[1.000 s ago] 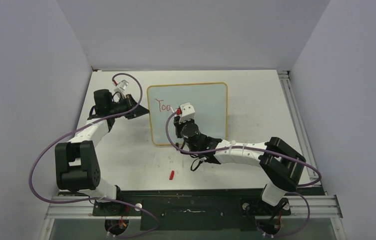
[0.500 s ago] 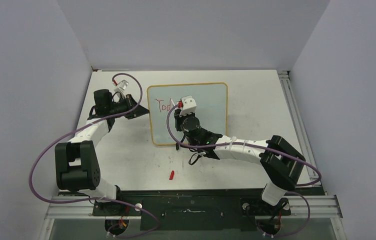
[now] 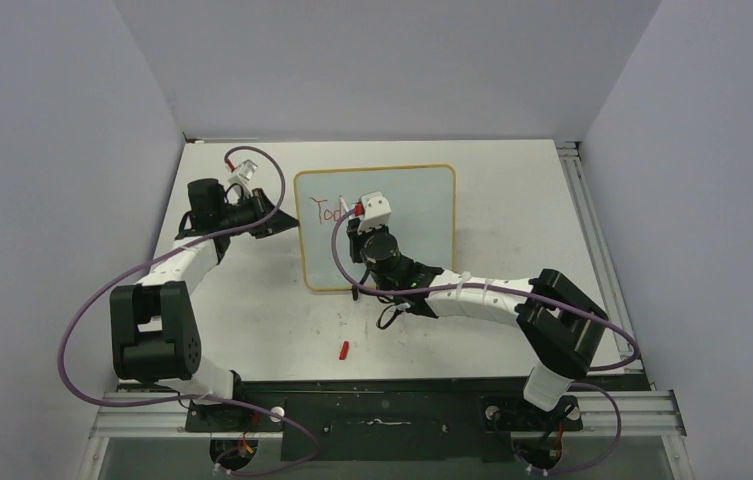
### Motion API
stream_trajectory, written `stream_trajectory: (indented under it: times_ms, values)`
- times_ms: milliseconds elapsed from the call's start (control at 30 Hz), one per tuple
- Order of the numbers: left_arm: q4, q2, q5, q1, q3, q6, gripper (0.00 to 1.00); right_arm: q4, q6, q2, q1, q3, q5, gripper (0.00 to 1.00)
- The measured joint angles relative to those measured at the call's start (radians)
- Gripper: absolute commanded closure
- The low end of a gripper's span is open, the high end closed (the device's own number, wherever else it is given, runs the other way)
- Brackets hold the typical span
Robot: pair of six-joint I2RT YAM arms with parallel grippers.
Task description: Write a sentence on the whiteboard
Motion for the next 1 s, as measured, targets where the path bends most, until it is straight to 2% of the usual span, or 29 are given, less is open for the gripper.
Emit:
stream_trajectory:
  times_ms: [1000]
  values:
    - [0.001,0.0,0.0,0.0,0.0,-0.001,1.0,-0.009,0.036,-0.013,0.034,-0.116,0.016,0.95]
